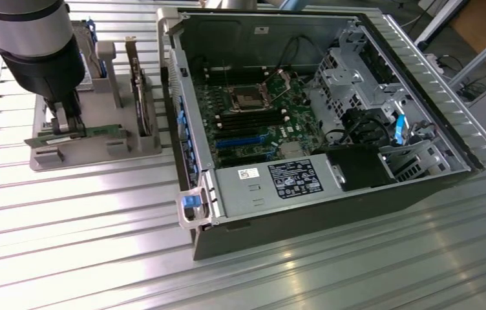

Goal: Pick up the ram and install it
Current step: 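Pick up the ram and move it above insertion slot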

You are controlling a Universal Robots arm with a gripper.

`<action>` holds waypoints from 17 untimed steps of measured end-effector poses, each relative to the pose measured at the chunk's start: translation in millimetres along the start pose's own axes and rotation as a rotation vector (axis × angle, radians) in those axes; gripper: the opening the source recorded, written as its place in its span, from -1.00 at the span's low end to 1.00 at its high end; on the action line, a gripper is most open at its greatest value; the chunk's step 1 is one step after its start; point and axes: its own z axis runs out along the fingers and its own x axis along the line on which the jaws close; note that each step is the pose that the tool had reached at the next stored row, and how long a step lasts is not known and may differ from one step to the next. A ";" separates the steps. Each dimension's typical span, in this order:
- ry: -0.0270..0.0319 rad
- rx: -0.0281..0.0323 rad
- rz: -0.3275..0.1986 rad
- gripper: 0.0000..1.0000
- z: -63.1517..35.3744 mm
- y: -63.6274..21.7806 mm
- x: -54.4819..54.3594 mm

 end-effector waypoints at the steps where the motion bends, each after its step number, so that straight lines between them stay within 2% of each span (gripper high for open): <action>1: 0.0000 0.0000 0.000 -0.73 -1.5 0.1 0.0; 8: 0.0000 0.0000 0.000 -0.73 -11.3 0.4 -0.2; 17: 0.0000 0.0000 0.000 -0.73 -18.9 0.6 -0.3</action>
